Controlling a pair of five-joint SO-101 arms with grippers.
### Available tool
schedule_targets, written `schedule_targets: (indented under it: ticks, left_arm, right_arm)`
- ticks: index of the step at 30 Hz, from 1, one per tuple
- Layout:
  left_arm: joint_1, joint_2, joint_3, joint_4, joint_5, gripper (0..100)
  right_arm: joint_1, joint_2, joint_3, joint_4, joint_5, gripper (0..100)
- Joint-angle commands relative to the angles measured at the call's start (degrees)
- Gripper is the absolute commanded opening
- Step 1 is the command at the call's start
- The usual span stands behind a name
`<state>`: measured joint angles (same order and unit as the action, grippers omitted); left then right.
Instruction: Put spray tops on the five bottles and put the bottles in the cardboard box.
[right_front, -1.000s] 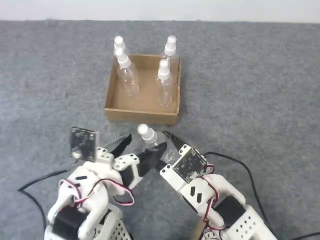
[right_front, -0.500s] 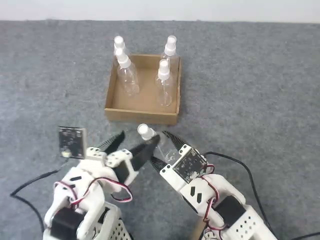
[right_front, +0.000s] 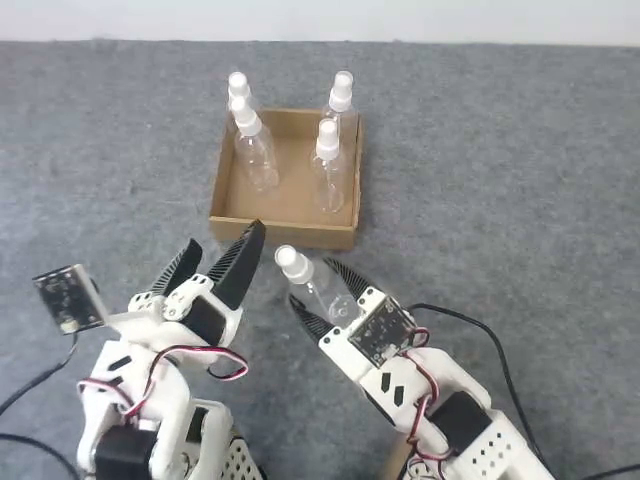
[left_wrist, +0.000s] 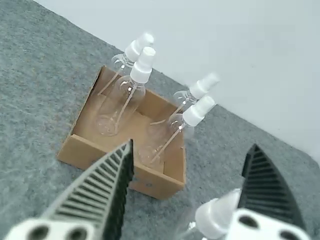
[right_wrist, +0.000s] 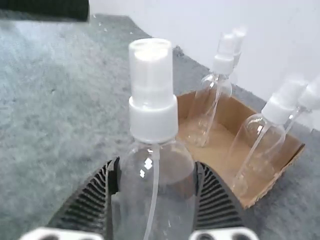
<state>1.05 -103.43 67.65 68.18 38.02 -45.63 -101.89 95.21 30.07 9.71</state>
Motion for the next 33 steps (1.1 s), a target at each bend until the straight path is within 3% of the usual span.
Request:
schedule_targets:
  ticks: [1,9,13,20,33]
  left_arm:
    - [-0.35,-1.23,-2.77,-1.85,0.97,32]
    - [-0.44,-1.23,-2.77,-2.11,0.97,9]
    - [-0.44,-1.23,0.48,-6.86,0.88,2]
    - [0.09,-1.23,9.27,-18.55,-1.58,3]
    - [9.58,-1.23,8.57,-11.43,-7.82,4]
  right_arm:
    - [1.27,-1.19,0.35,-5.49,-0.26,0.6]
    - [1.19,-1.19,0.35,-12.88,-0.26,0.6]
    - [0.84,-1.19,0.35,-16.57,-0.26,0.6]
    - [-5.85,-1.01,1.23,-14.64,-0.26,0.6]
    - [-5.85,-0.57,1.23,-10.51,-0.26,0.6]
